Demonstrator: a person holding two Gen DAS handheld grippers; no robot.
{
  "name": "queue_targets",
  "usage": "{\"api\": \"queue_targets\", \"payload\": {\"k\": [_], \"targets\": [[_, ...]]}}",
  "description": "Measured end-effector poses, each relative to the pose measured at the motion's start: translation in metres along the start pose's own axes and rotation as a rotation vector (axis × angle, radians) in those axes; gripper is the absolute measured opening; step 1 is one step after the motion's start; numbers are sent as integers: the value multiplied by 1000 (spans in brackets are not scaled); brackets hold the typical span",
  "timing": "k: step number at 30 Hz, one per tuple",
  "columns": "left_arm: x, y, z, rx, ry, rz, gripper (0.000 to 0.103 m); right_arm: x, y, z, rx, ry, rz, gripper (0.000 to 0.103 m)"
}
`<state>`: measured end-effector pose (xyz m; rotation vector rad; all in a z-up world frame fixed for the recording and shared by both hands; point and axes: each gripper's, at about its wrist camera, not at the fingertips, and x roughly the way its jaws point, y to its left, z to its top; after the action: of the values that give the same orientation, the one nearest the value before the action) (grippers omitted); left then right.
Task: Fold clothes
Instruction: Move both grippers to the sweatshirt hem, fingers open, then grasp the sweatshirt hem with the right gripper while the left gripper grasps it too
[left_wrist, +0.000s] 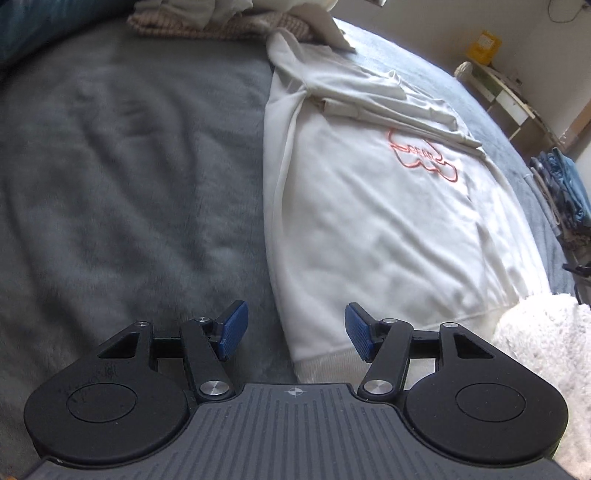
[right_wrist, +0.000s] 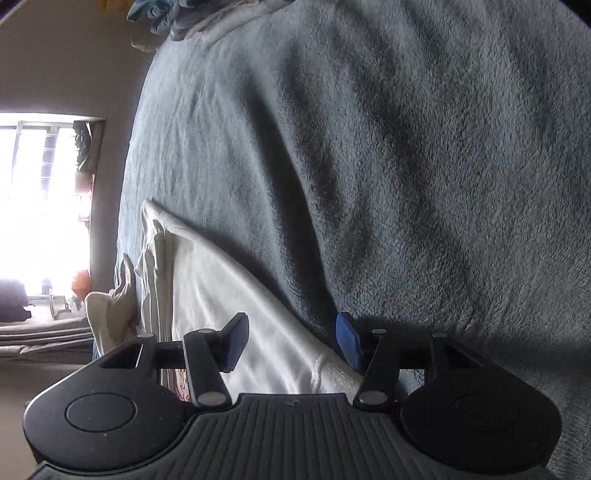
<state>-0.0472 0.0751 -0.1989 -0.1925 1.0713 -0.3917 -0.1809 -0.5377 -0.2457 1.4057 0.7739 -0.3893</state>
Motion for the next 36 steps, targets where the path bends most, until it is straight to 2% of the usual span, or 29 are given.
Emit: {"api": "queue_targets", "payload": {"k": [5,8,13,16,24,33,36], "targets": [[3,2,-6,-28,33,-53,54,2,14,-6,-104,18,25,55],[0,0,-7,-14,18,-71,51,0,26,-10,-182,25,64,55],[3,-4,-8,16,3,-77,51,-4,52,-18,-371,-8,31,54],[6,-7,-8,33,0,-75,51,4,64,-18,-439,-24,-1,54],[16,-14,-9,76,-8,-70,51,37,74,-5,-441,-39,-28,54],[30,-3,-4,10,-1,-66,51,61,65,2,-421,18,-66,54],[32,-2,-5,1,3,-64,51,62,59,3,-386,21,-54,54]]}}
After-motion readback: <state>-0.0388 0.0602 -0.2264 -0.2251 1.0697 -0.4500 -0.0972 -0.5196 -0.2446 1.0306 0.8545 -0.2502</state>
